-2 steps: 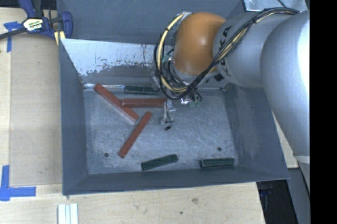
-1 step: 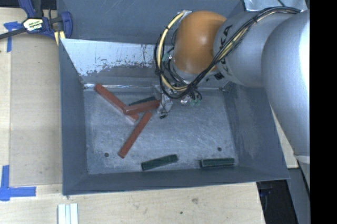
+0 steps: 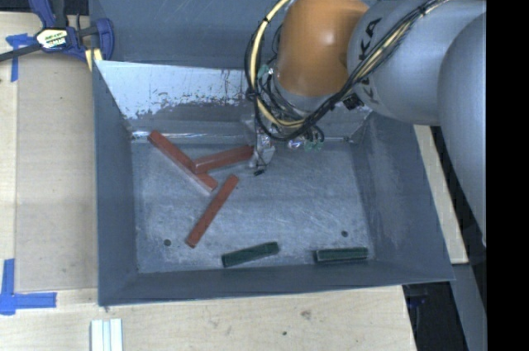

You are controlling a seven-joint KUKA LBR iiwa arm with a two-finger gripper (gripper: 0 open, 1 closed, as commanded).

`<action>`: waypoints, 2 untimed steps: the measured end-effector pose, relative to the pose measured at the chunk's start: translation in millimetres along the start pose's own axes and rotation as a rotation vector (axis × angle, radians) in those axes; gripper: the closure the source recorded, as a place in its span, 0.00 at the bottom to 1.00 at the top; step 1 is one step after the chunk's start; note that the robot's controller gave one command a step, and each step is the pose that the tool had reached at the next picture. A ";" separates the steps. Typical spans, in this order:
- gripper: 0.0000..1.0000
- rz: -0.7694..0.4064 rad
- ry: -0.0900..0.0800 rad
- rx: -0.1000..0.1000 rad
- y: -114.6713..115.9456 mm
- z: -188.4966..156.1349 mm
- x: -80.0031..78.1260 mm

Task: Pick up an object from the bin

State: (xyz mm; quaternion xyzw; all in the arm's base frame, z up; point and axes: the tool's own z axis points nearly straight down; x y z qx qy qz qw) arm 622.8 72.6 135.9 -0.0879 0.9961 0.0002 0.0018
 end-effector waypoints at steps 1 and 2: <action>1.00 -0.050 0.007 0.000 -11.1 56.5 29.5; 1.00 -0.189 -0.010 0.002 1.5 -116.1 -2.4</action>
Offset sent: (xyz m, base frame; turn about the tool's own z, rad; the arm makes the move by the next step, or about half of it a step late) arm -0.0253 -0.0144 -0.0532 -0.0522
